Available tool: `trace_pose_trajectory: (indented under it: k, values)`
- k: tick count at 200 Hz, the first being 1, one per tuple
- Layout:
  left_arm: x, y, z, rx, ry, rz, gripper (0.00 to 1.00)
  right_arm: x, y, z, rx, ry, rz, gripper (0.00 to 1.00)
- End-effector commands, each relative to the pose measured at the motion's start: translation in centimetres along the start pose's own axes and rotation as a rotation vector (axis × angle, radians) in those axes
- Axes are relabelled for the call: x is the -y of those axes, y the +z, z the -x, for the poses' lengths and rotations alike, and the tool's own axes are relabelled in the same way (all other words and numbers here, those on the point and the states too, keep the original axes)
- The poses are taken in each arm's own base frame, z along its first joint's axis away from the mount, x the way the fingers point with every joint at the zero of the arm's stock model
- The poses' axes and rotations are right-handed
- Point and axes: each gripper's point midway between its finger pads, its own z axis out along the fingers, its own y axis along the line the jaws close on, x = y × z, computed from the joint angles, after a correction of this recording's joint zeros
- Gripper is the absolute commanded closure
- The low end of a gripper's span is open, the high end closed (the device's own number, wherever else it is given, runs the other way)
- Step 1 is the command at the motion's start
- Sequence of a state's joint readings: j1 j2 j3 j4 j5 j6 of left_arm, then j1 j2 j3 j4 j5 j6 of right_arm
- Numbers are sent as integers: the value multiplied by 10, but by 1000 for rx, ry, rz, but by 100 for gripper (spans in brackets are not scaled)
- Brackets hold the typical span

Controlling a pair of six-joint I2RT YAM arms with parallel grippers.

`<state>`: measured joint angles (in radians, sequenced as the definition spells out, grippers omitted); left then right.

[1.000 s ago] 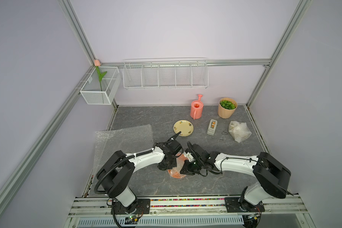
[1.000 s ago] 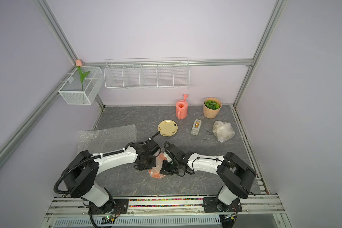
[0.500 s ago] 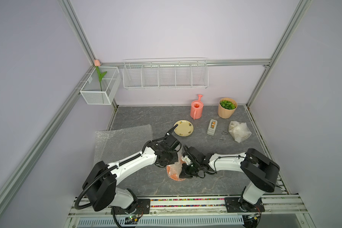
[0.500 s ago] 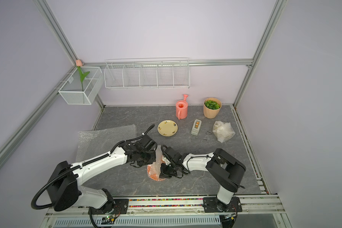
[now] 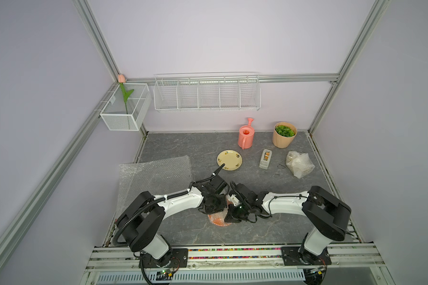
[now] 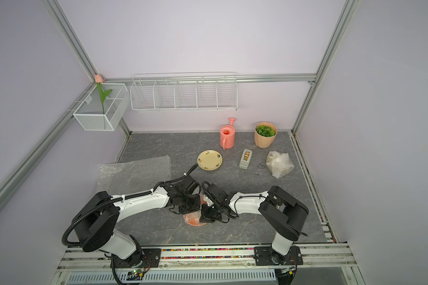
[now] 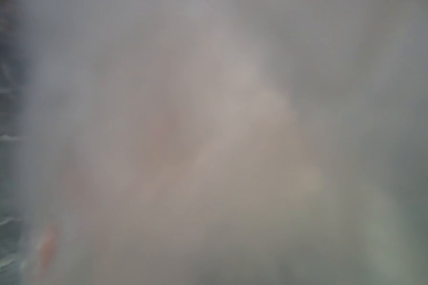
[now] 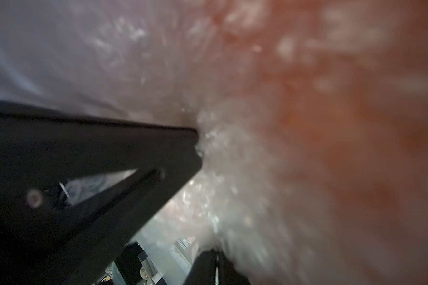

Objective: Wrap dinner plates in bubble wrap
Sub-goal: Wrap the plate in the bubble wrap.

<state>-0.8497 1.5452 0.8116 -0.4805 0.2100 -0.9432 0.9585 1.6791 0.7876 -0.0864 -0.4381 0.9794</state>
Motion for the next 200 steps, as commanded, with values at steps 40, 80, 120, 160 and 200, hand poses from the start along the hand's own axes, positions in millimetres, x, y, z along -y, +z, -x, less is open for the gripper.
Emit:
trace_pose_trajectory:
  k: [40, 80, 120, 160, 200]
  values:
    - [-39, 19, -15, -30, -79, 15, 100, -6, -52, -3, 103, -18, -69, 75]
    - [-40, 22, -16, -31, -83, 3, 100, -31, -50, 23, 107, -14, 37, 78]
    - [-39, 19, -15, -20, -83, -5, 100, -12, -7, 36, 45, 56, 44, 86]
    - [-31, 0, -16, -2, -73, -43, 100, 25, 21, 31, 11, 139, -2, 89]
    - [-48, -35, -14, 55, -91, -3, 100, 42, 23, 26, 8, 159, -38, 92]
